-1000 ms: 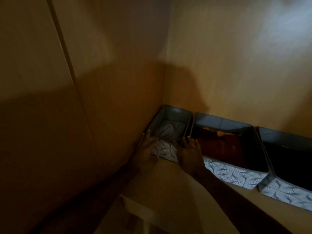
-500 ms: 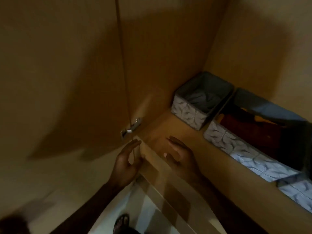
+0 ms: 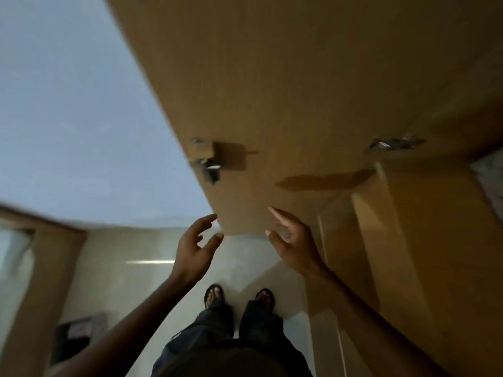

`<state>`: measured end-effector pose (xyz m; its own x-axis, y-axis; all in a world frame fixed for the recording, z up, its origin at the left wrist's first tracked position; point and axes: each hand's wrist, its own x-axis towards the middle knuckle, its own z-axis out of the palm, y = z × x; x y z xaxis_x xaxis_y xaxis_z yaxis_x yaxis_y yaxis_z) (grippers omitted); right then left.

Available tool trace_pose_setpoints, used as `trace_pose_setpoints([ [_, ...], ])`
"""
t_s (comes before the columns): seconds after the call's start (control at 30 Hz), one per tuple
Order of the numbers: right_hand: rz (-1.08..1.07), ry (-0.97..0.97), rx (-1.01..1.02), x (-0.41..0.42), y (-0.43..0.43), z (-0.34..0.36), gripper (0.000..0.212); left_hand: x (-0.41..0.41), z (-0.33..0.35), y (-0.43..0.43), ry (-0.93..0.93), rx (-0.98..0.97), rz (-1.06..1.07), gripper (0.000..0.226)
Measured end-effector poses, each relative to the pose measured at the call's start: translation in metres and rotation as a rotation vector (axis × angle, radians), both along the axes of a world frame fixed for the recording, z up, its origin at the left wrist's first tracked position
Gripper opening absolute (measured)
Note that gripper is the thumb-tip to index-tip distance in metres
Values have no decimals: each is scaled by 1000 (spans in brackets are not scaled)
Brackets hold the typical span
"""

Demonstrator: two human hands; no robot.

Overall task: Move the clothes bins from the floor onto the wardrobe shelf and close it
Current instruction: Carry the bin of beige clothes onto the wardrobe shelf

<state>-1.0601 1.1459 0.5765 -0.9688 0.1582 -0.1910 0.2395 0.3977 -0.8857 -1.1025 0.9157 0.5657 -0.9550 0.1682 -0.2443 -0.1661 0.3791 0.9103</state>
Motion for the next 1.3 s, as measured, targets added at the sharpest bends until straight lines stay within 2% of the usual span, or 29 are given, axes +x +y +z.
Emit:
trace_pose_setpoints([
  [0.23, 394, -52, 11, -24, -142, -9, 53, 60, 1, -138, -1, 2, 406, 43],
  [0.53, 742, -61, 69, -9, -340, -14, 56, 158, -8, -321, -30, -20, 690, 44],
  [0.73, 1097, -12, 103, 11, -501, -12, 57, 235, -12, -438, -5, -51, 987, 40],
  [0.83, 1268, -13, 110, 19, -567, -12, 58, 272, -11, -471, -4, -75, 1131, 40],
  [1.17, 1810, -17, 194, 88, -772, -37, 59, 384, -30, -550, -132, 117, 1738, 39],
  [1.3, 1973, -24, 235, 131, -830, -60, 59, 417, -48, -567, -209, 139, 1895, 34],
])
